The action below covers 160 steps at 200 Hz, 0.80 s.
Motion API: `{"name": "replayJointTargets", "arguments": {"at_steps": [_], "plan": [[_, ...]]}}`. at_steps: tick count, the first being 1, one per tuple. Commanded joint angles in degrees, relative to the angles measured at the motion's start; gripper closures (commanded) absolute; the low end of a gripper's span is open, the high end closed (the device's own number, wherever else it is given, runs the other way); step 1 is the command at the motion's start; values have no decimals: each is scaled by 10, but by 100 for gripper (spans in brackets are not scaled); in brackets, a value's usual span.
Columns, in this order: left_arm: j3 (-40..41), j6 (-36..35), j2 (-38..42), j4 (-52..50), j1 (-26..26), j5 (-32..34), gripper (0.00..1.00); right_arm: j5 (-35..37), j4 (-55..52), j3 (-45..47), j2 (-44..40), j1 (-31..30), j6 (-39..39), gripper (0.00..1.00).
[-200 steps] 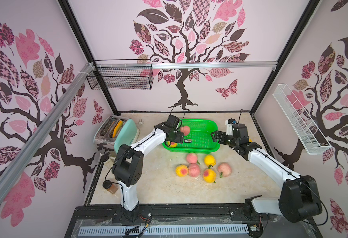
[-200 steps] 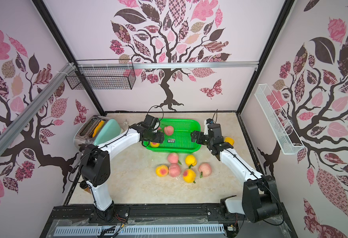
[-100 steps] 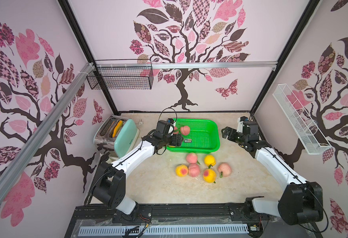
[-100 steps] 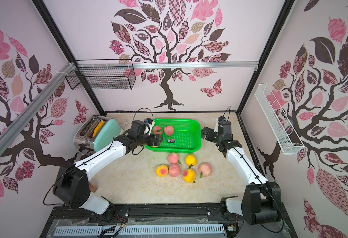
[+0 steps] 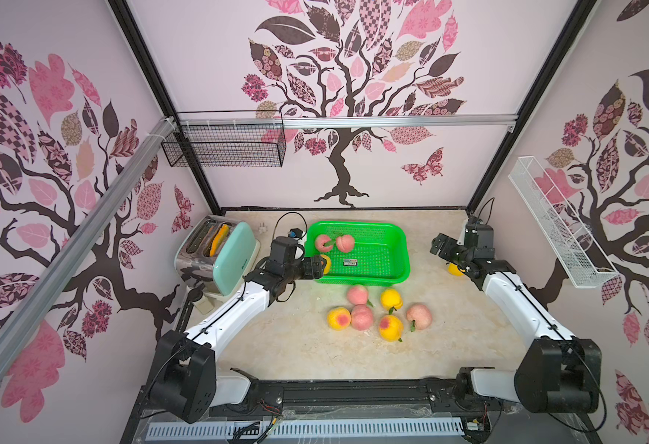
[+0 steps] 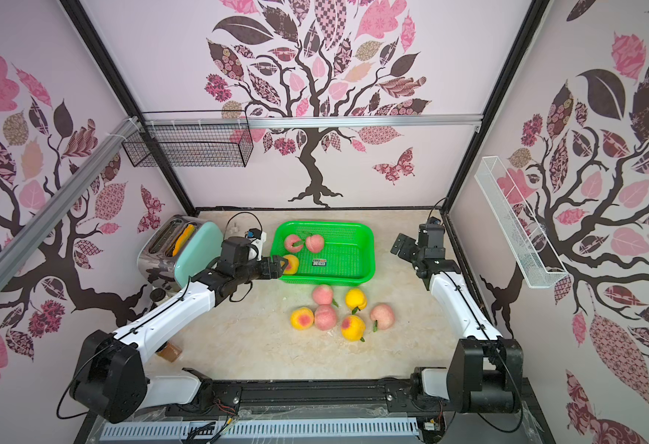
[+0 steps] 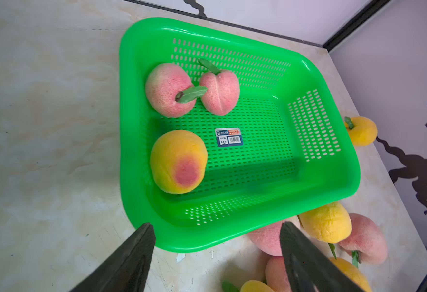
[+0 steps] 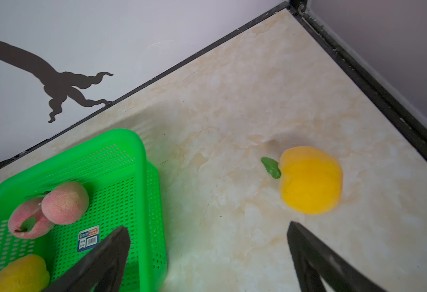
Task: Put the peaches into the basket
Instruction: Place the peach in the basket, then pick up the peach from the center of the board.
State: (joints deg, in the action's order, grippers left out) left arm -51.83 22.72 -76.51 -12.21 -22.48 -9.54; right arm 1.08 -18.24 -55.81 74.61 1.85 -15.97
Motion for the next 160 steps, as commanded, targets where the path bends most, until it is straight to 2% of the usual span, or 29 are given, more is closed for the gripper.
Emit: {"name": "replayJointTargets", "arguments": {"at_steps": [1,41,53,80,111,160], "plan": [[19,21,15,31,11,5,19,55,-13,-23,14,6,8,0],[33,26,28,37,14,36,19,176,-22,-52,67,12,37,1],[40,27,31,44,14,41,19,181,-42,-75,91,26,39,0],[39,25,37,41,16,38,18,130,-67,-105,139,73,43,1],[40,25,35,44,16,45,18,11,-97,-129,190,140,28,0],[36,32,35,45,17,43,18,-22,-105,-140,222,150,16,1]]}}
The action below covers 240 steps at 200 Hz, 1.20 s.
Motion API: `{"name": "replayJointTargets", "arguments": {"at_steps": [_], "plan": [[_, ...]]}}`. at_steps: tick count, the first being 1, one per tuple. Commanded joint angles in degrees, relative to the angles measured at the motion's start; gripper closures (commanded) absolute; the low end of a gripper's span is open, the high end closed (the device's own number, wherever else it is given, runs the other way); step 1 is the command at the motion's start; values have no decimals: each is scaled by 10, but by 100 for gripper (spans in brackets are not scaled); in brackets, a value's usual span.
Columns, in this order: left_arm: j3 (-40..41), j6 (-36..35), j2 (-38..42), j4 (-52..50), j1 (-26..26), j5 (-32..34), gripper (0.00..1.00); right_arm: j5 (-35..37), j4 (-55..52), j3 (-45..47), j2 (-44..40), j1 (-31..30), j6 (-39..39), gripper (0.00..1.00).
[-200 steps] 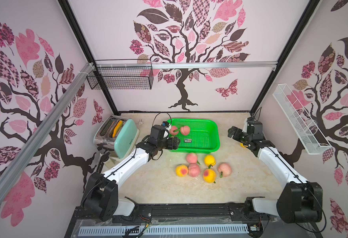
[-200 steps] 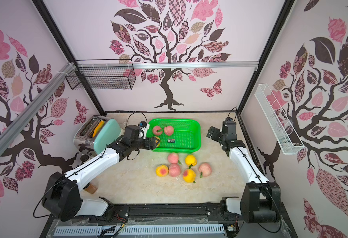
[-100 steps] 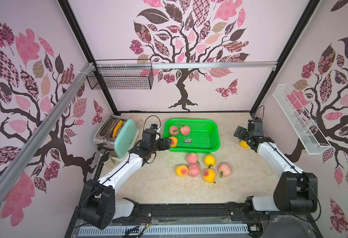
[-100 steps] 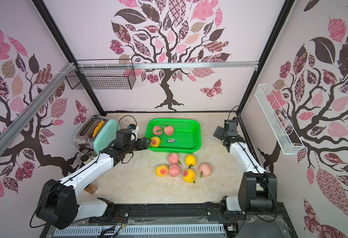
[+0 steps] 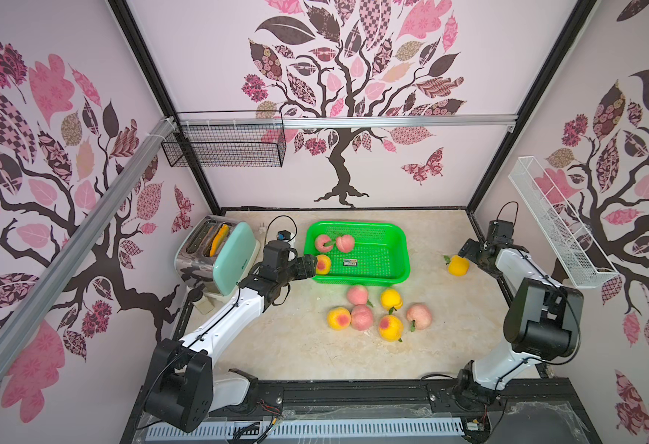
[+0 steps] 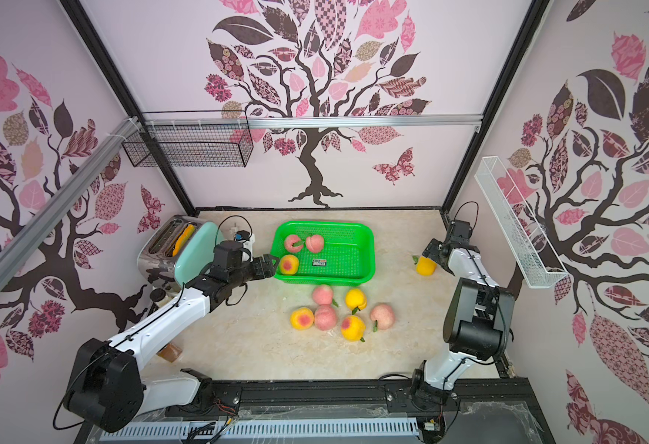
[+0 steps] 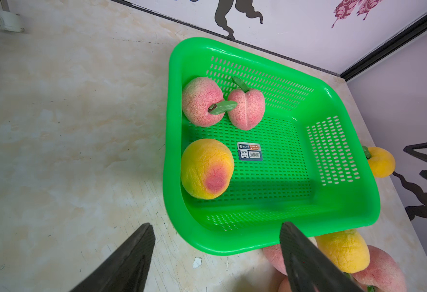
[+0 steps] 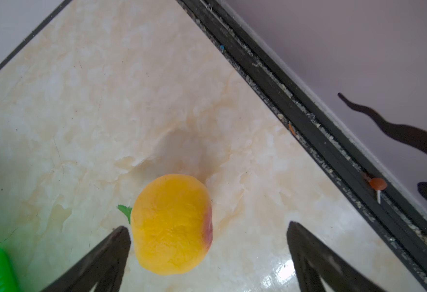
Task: Put the peaches into the basket
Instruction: Pick up the peach from the center of the board.
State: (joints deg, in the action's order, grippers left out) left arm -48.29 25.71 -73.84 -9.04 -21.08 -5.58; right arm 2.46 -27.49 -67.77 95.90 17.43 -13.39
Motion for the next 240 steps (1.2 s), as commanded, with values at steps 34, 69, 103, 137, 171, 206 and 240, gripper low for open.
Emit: {"name": "replayJointTargets", "arguments": {"at_steps": [34,69,103,137,171,206,240], "plan": [[4,2,6,15,3,4,18,-69,-23,-34,41,-5,-17,2],[3,0,1,9,3,5,18,-105,-22,-48,74,-6,-17,6],[5,0,-8,13,3,13,18,-111,-15,-49,97,-6,-15,8],[9,3,-13,23,3,11,18,-106,-16,-45,101,-6,-10,10],[5,0,-11,14,3,15,18,-118,-21,-48,104,-6,-11,13],[2,3,-10,10,3,15,18,-127,-24,-53,107,-6,-9,17],[4,4,-16,8,3,9,18,-133,-18,-49,108,-6,-13,20]]}}
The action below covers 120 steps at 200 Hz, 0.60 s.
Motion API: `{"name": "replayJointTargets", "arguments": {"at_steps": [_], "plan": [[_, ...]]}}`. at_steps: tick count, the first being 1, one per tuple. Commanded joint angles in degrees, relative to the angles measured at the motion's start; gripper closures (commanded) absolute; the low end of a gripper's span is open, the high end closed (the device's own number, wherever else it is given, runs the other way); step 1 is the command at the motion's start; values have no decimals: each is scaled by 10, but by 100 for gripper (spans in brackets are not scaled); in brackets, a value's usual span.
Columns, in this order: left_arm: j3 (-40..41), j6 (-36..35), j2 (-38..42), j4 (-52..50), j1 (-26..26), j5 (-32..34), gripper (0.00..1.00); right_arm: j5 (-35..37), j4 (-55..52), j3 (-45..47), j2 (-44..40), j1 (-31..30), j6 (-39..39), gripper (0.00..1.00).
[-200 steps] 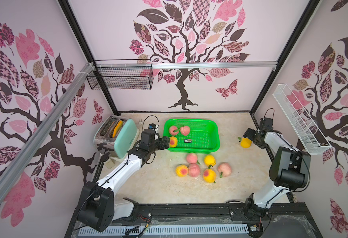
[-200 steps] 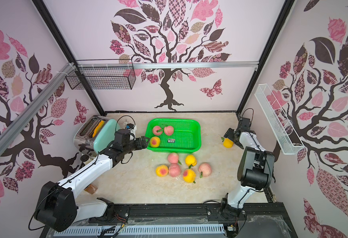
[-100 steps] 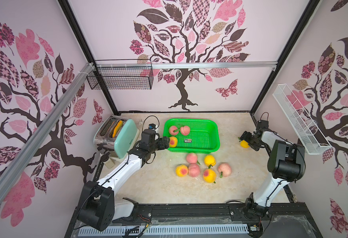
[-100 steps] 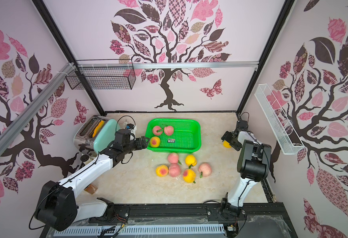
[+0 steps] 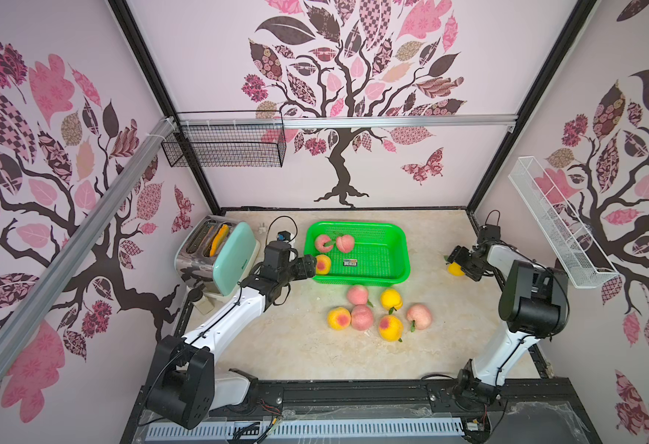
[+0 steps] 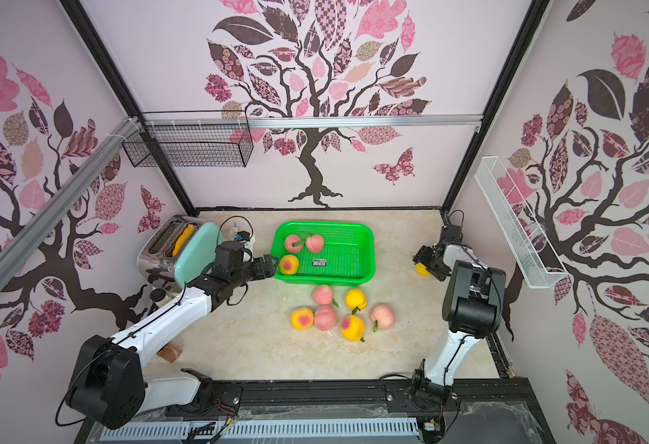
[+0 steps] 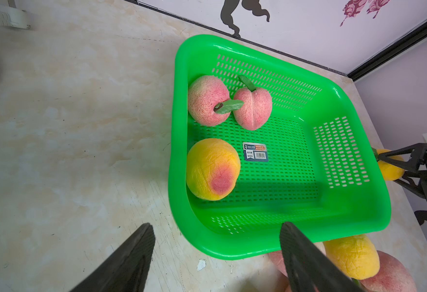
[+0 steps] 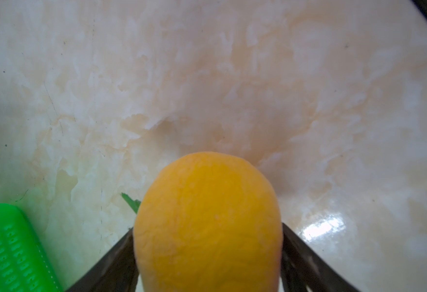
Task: Put the peaches into the basket
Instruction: Pick up the peach from the center of the board.
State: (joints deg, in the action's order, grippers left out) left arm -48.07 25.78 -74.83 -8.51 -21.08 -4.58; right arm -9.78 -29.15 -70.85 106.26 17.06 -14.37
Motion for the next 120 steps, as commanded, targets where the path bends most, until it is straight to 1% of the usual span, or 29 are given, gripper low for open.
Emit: {"name": "replayJointTargets", "arguments": {"at_steps": [1,31,59,120], "plan": [[1,3,-6,3,3,-1,18,-11,-2,-19,5,-3,-2,20],[1,5,-10,2,3,-7,18,-8,4,-9,0,-3,-1,23],[-7,1,-13,-10,3,-10,18,-18,-1,-16,2,-3,-2,31],[-14,1,-10,-14,3,-11,18,-25,5,-10,-9,-3,-6,32]]}}
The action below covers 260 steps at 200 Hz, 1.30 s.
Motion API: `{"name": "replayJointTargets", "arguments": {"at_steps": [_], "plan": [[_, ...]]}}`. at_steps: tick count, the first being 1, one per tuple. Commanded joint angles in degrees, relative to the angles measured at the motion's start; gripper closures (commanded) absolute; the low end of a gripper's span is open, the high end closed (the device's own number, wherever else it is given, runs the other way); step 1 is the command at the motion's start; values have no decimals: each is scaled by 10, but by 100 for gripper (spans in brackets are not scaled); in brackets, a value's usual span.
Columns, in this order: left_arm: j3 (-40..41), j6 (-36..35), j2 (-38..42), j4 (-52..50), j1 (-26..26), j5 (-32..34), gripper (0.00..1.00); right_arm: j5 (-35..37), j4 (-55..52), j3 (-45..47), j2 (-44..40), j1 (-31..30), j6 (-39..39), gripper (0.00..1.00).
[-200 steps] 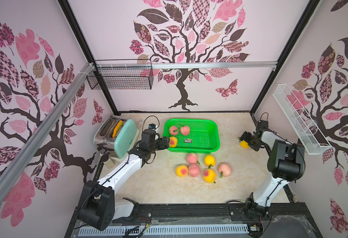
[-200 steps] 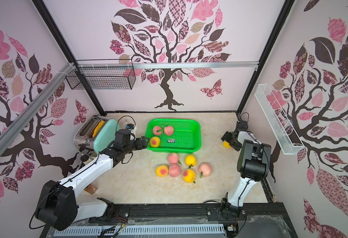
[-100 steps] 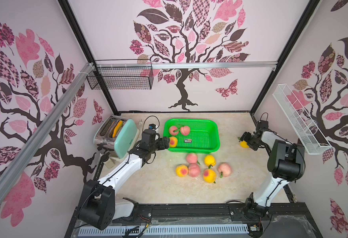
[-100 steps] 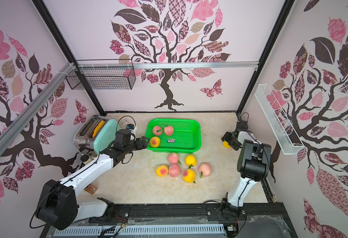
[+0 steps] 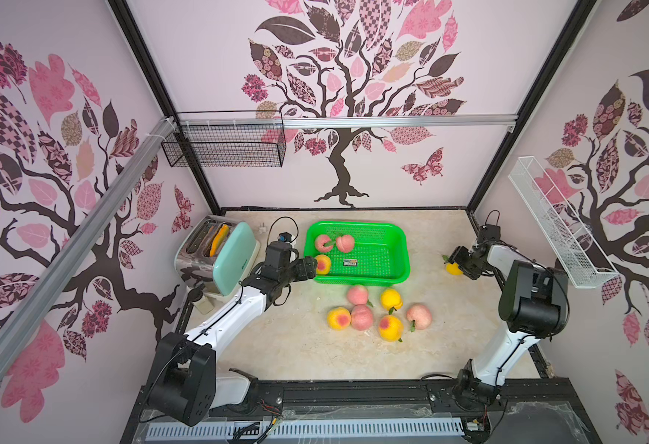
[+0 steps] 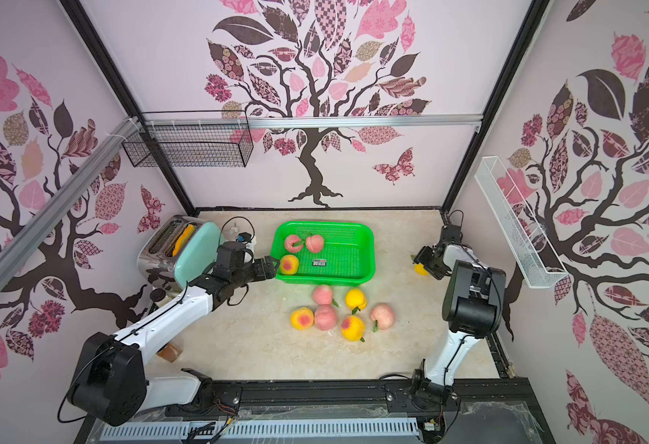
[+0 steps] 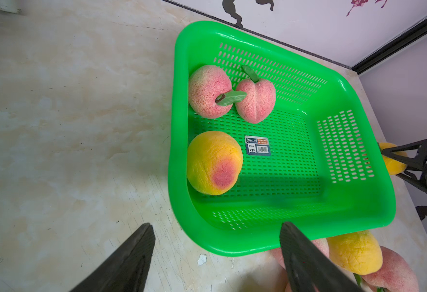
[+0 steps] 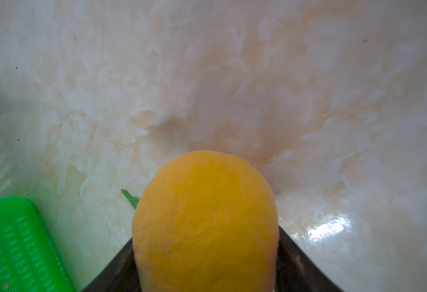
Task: Put the peaches into the basket
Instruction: Pick up the peach from the center of the board.
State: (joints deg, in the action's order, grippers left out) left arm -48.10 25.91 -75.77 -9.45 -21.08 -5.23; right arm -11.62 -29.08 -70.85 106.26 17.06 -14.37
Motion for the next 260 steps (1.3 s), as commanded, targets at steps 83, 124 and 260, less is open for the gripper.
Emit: {"name": "replayJointTargets", "arguments": {"at_steps": [83,124,260], "plan": [[-17,12,9,-8,3,-3,18,-19,0,-28,-4,-3,-7,32],[-18,8,15,-16,3,-3,18,-39,8,-21,-11,-3,-12,32],[-26,-11,15,-44,3,17,18,-127,-21,-37,-117,-17,5,31]]}}
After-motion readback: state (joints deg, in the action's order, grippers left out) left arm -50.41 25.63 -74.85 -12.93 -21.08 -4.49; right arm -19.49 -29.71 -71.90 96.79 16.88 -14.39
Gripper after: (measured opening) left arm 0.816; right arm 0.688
